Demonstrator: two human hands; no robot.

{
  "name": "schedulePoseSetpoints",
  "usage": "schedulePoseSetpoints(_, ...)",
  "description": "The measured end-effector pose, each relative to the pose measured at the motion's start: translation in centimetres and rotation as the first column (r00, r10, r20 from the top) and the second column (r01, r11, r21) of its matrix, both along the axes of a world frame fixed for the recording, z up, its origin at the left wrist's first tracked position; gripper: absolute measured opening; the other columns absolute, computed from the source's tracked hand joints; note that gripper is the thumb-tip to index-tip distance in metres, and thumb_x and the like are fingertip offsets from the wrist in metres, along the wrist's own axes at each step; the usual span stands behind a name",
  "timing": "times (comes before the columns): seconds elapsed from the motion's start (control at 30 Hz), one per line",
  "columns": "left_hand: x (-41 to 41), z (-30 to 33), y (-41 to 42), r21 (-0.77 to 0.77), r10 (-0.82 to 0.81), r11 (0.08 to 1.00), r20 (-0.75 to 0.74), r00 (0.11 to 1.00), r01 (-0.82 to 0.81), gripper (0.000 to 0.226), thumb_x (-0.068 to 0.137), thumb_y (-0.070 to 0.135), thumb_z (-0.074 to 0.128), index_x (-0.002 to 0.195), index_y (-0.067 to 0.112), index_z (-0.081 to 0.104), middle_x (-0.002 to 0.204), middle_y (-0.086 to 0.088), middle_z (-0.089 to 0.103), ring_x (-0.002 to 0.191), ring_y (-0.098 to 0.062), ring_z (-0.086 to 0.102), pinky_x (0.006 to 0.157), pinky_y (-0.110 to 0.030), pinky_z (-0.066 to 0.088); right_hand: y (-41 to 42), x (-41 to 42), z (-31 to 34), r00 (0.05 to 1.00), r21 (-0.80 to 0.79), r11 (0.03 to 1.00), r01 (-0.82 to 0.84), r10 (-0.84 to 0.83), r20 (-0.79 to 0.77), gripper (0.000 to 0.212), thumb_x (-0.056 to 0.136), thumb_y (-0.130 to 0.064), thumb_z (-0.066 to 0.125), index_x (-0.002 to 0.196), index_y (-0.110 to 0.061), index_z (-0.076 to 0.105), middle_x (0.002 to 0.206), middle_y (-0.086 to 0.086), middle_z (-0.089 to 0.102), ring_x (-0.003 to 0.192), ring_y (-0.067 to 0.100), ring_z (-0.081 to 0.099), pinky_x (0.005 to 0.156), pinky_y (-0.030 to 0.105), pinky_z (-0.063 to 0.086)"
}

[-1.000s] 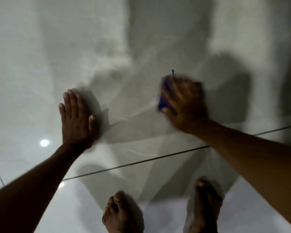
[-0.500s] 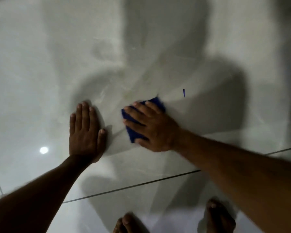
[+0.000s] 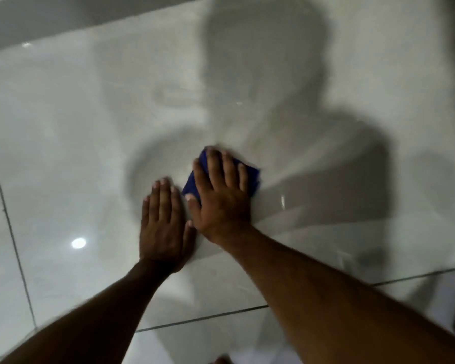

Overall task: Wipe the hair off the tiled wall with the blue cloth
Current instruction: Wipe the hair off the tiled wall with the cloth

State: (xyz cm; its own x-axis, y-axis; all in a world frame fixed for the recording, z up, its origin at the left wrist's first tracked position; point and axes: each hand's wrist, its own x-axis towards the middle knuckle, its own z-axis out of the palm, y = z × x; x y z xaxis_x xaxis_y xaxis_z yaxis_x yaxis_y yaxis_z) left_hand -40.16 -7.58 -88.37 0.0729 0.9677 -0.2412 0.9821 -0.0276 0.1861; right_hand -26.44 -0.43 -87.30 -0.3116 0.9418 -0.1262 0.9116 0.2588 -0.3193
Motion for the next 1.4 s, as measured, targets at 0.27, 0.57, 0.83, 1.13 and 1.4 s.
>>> schedulePoseSetpoints(0.27, -1.2, -0.1, 10.4, 0.018, 0.079, 0.997, -0.003, 0.997, -0.079, 0.077, 0.097, 0.049, 0.021, 0.155, -0.002, 0.013, 0.163, -0.028, 0.009, 0.152, -0.042, 0.004, 0.123, -0.055, 0.006, 8.6, 12.9, -1.4, 0.978, 0.131, 0.99, 0.046, -0.072, 0.195, 0.065, 0.095, -0.054, 0.042, 0.15, -0.02, 0.039, 0.16, 0.014, 0.033, 0.143, 0.04, 0.034, 0.116, 0.053, 0.023)
schedulePoseSetpoints(0.57, -1.9, -0.8, 10.2, 0.03, 0.024, 0.999, 0.007, 1.0, -0.024, 0.072, 0.097, 0.041, 0.024, 0.153, -0.004, 0.018, 0.162, -0.028, 0.01, 0.153, -0.04, 0.004, 0.123, -0.056, 0.01, 12.6, 4.1, -1.2, 0.809, 0.132, 0.799, -0.587, 0.57, 0.144, 0.066, 0.091, -0.05, 0.045, 0.148, -0.017, 0.04, 0.16, 0.013, 0.033, 0.145, 0.039, 0.032, 0.117, 0.055, 0.021)
schedulePoseSetpoints(0.83, -1.8, -0.4, 10.4, -0.03, 0.019, 0.999, 0.011, 1.0, -0.018, 0.074, 0.095, 0.041, 0.025, 0.153, -0.005, 0.018, 0.162, -0.029, 0.008, 0.152, -0.043, 0.003, 0.122, -0.059, 0.012, 17.4, 4.8, -1.0, 0.96, 0.127, 0.97, 0.209, -0.228, 0.163, 0.068, 0.093, -0.051, 0.039, 0.151, -0.017, 0.035, 0.16, 0.017, 0.031, 0.143, 0.043, 0.032, 0.116, 0.057, 0.02)
schedulePoseSetpoints(1.13, -1.9, -0.7, 10.4, 0.028, -0.003, 1.0, 0.011, 1.0, 0.003, 0.074, 0.095, 0.04, 0.027, 0.152, -0.006, 0.019, 0.161, -0.03, 0.011, 0.152, -0.044, 0.006, 0.121, -0.059, 0.013, 22.0, 13.5, -1.6, 0.805, 0.134, 0.8, -0.584, 0.551, 0.22, 0.063, 0.092, -0.054, 0.048, 0.146, -0.022, 0.044, 0.158, 0.014, 0.038, 0.14, 0.04, 0.039, 0.114, 0.054, 0.029)
schedulePoseSetpoints(1.4, -1.9, -1.0, 10.1, 0.059, -0.021, 0.998, -0.014, 1.0, 0.022, 0.074, 0.097, 0.043, 0.025, 0.153, -0.004, 0.017, 0.161, -0.032, 0.012, 0.151, -0.045, 0.007, 0.122, -0.056, 0.007, 8.7, 6.4, -0.7, 0.958, 0.084, 0.954, -0.286, 0.281, 0.062, 0.065, 0.087, -0.053, 0.051, 0.145, -0.023, 0.047, 0.159, 0.014, 0.036, 0.142, 0.041, 0.036, 0.117, 0.057, 0.023)
